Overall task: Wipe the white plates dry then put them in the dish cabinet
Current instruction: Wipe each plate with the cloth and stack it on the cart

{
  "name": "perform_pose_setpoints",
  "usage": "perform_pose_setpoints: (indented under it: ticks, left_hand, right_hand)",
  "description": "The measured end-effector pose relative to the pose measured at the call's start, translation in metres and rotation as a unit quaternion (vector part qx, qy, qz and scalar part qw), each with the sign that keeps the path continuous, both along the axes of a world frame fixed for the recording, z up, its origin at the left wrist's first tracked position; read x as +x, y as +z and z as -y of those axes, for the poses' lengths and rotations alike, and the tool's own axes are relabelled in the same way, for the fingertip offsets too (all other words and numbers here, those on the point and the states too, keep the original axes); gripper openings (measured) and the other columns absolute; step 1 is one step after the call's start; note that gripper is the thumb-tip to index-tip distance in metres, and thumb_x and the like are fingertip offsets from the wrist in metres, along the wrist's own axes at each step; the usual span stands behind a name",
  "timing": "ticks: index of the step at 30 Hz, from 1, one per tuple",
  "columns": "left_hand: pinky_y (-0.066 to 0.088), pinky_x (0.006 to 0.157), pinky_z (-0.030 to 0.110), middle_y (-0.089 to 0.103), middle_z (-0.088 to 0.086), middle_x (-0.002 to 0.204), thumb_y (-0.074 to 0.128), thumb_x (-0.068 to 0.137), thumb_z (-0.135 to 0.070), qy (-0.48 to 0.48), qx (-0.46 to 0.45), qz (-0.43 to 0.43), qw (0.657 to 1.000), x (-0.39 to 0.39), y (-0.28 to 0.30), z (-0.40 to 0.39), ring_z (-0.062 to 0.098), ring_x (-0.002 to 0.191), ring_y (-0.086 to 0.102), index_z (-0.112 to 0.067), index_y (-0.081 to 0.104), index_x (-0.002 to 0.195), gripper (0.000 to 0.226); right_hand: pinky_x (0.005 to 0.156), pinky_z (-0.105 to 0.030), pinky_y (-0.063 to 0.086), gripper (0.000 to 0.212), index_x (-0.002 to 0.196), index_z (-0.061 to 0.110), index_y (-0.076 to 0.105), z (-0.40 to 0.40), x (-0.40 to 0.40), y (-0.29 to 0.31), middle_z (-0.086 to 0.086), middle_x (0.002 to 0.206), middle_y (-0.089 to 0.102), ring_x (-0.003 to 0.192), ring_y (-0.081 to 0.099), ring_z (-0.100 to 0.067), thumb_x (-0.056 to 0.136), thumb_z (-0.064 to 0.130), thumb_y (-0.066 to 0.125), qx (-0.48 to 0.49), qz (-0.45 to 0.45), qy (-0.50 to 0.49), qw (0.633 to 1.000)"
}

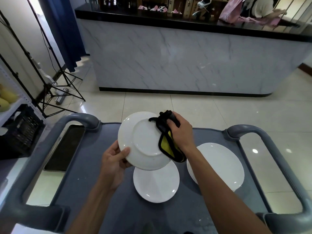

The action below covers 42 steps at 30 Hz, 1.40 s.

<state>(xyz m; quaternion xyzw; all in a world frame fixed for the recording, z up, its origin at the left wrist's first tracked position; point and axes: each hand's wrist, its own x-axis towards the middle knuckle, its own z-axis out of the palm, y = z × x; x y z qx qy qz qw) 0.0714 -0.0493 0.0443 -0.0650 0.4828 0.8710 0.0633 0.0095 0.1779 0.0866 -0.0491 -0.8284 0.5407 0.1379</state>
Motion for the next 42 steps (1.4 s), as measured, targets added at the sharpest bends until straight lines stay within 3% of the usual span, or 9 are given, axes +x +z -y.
perform_pose_setpoints:
  ticks: [7,12,15,18,24,27,32,35,42]
  left_hand:
    - [0.061,0.068,0.043,0.070,0.012,0.113,0.061,0.081,-0.007,0.011,0.044,0.010,0.999,-0.016,-0.001,0.016,0.023,0.094,0.070,-0.011,0.065,0.121,0.041]
    - [0.061,0.068,0.042,0.069,0.012,0.118,0.060,0.080,-0.005,0.018,0.078,0.020,0.997,-0.024,-0.004,0.016,0.024,0.097,0.070,-0.013,0.065,0.122,0.042]
    - [0.061,0.069,0.042,0.069,0.015,0.118,0.060,0.080,-0.006,0.016,0.075,0.022,0.997,-0.027,-0.004,0.015,0.028,0.096,0.071,-0.012,0.065,0.121,0.042]
    - [0.062,0.068,0.042,0.069,0.018,0.117,0.060,0.081,-0.009,0.012,0.064,0.024,0.998,-0.027,-0.005,0.015,0.030,0.093,0.071,-0.011,0.063,0.124,0.043]
    - [0.062,0.063,0.041,0.072,0.015,0.109,0.059,0.087,-0.006,0.021,0.036,0.031,0.999,-0.023,-0.010,0.017,0.029,0.084,0.071,-0.013,0.065,0.121,0.035]
    - [0.061,0.063,0.040,0.073,0.013,0.110,0.056,0.091,-0.002,0.024,0.041,0.038,0.998,-0.019,-0.011,0.015,0.028,0.088,0.072,-0.010,0.064,0.123,0.033]
    - [0.060,0.065,0.040,0.072,0.012,0.113,0.063,0.082,-0.010,0.003,0.027,0.027,0.999,-0.012,-0.006,0.006,0.025,0.093,0.071,-0.012,0.065,0.122,0.040]
    - [0.061,0.063,0.040,0.074,0.010,0.104,0.064,0.080,-0.012,-0.010,0.013,0.023,1.000,-0.008,-0.002,-0.010,0.024,0.086,0.071,-0.011,0.067,0.117,0.037]
    - [0.060,0.060,0.040,0.074,0.011,0.105,0.061,0.090,-0.003,-0.030,-0.052,0.002,0.998,0.001,0.013,-0.073,0.029,0.085,0.070,-0.012,0.068,0.117,0.030]
  right_hand:
    - [0.083,-0.007,0.045,0.037,0.107,0.053,0.064,0.023,0.020,-0.015,0.026,0.103,0.070,0.102,0.063,0.002,0.095,0.018,0.061,0.007,-0.044,-0.030,0.999]
    - [0.093,-0.009,0.036,0.041,0.123,0.031,0.066,0.044,0.040,-0.030,0.025,0.110,0.064,0.103,0.057,-0.009,0.089,0.007,0.067,0.086,-0.088,-0.031,0.992]
    - [0.100,-0.020,0.038,0.042,0.128,0.018,0.067,0.062,0.050,-0.036,0.006,0.122,0.068,0.110,0.056,-0.018,0.088,0.003,0.068,0.138,-0.109,-0.015,0.984]
    - [0.101,-0.035,0.045,0.042,0.129,0.015,0.067,0.077,0.060,-0.039,0.001,0.124,0.068,0.113,0.056,-0.021,0.089,0.004,0.067,0.168,-0.128,0.012,0.977]
    - [0.098,-0.040,0.047,0.042,0.127,0.012,0.068,0.075,0.066,-0.049,0.000,0.122,0.068,0.109,0.058,-0.023,0.087,-0.002,0.068,0.175,-0.149,0.026,0.973]
    - [0.099,-0.035,0.045,0.043,0.127,0.012,0.068,0.061,0.066,-0.048,0.000,0.122,0.069,0.109,0.056,-0.021,0.087,-0.004,0.067,0.146,-0.123,0.006,0.982]
    - [0.099,-0.020,0.040,0.043,0.130,0.017,0.066,0.025,0.064,-0.038,0.010,0.121,0.066,0.111,0.054,-0.018,0.091,-0.002,0.062,0.109,-0.071,-0.004,0.991]
    - [0.095,-0.009,0.035,0.043,0.126,0.022,0.068,0.000,0.067,-0.030,0.028,0.113,0.062,0.108,0.051,0.004,0.091,-0.002,0.061,0.085,-0.068,-0.023,0.994]
    - [0.089,-0.005,0.037,0.046,0.121,0.038,0.063,-0.069,0.096,-0.012,0.043,0.104,0.060,0.103,0.055,0.008,0.091,0.003,0.063,0.065,-0.084,-0.073,0.992]
